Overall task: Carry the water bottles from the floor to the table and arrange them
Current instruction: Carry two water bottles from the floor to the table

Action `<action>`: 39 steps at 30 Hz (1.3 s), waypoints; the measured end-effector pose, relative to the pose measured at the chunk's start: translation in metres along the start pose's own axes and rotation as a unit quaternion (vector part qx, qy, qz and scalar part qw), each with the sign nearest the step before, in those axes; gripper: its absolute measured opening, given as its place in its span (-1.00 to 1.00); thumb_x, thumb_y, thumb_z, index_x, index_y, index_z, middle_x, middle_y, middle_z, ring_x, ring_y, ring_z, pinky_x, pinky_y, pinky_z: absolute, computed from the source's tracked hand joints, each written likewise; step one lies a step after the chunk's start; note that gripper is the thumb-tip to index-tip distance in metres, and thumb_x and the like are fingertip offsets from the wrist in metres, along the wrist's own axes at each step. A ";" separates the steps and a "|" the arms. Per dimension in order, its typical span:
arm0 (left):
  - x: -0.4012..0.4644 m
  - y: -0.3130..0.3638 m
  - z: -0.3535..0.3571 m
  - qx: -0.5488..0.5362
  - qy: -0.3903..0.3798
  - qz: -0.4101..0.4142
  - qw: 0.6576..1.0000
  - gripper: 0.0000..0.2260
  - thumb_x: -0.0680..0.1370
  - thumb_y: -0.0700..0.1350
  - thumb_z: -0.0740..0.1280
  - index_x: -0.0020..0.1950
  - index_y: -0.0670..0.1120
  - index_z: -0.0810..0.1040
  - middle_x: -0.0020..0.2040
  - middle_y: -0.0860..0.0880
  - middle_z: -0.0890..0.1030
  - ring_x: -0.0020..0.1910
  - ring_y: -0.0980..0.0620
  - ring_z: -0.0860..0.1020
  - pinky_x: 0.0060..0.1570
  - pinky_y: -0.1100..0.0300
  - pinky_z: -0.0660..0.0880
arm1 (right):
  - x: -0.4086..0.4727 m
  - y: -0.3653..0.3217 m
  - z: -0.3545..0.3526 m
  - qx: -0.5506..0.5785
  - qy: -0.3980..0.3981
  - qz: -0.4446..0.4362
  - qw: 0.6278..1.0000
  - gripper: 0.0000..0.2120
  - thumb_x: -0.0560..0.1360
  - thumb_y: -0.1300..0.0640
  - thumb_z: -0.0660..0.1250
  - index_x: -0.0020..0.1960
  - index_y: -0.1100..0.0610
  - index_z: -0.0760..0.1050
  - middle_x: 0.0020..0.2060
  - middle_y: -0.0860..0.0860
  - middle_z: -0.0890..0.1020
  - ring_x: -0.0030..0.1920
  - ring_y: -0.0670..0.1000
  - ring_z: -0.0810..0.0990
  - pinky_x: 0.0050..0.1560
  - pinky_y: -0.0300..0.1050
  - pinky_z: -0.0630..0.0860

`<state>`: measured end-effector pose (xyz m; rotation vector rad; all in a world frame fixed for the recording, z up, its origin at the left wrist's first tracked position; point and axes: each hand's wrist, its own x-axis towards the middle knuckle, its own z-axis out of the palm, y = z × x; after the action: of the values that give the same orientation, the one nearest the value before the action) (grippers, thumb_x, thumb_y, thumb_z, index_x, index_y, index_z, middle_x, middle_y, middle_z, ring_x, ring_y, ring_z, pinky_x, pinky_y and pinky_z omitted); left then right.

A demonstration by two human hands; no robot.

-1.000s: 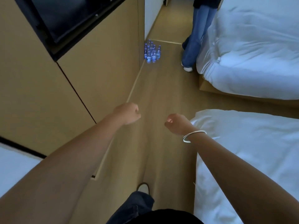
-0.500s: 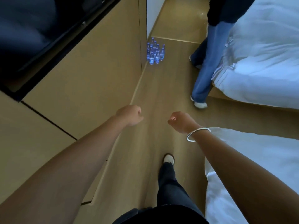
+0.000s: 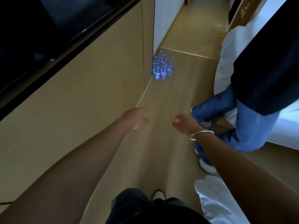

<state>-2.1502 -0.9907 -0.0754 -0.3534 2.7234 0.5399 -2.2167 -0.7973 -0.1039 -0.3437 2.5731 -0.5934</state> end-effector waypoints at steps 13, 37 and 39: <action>0.215 0.004 -0.074 0.025 -0.003 -0.006 1.000 -0.77 0.49 -0.16 0.14 -0.01 -0.24 0.51 0.03 -0.23 0.56 0.07 -0.24 0.52 -0.06 -0.02 0.49 | 0.209 -0.010 -0.071 -0.003 -0.012 -0.008 1.000 -0.89 0.49 0.12 0.24 -0.07 0.13 0.51 -0.02 0.13 0.59 0.02 0.13 0.54 -0.09 -0.22 0.32; 0.626 0.023 -0.205 0.004 -0.035 0.019 0.999 -0.96 0.49 -0.05 0.23 -0.13 0.01 0.43 -0.12 -0.01 0.49 -0.16 -0.01 0.42 -0.12 0.14 0.40 | 0.565 -0.029 -0.229 0.035 -0.032 0.044 0.998 -0.80 0.48 0.15 0.24 -0.32 0.10 0.36 -0.20 0.08 0.52 -0.14 0.05 0.46 -0.13 -0.21 0.33; 0.661 0.037 -0.211 -0.003 -0.033 0.013 0.999 -0.95 0.49 -0.05 0.22 -0.14 0.00 0.44 -0.13 -0.02 0.48 -0.18 -0.01 0.42 -0.15 0.16 0.36 | 0.598 -0.017 -0.244 0.031 -0.041 0.040 0.998 -0.82 0.48 0.15 0.24 -0.30 0.11 0.38 -0.21 0.08 0.52 -0.14 0.06 0.47 -0.15 -0.21 0.32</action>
<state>-2.8220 -1.1584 -0.1277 -0.2961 2.6679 0.5561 -2.8478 -0.9297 -0.1356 -0.2377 2.4724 -0.6157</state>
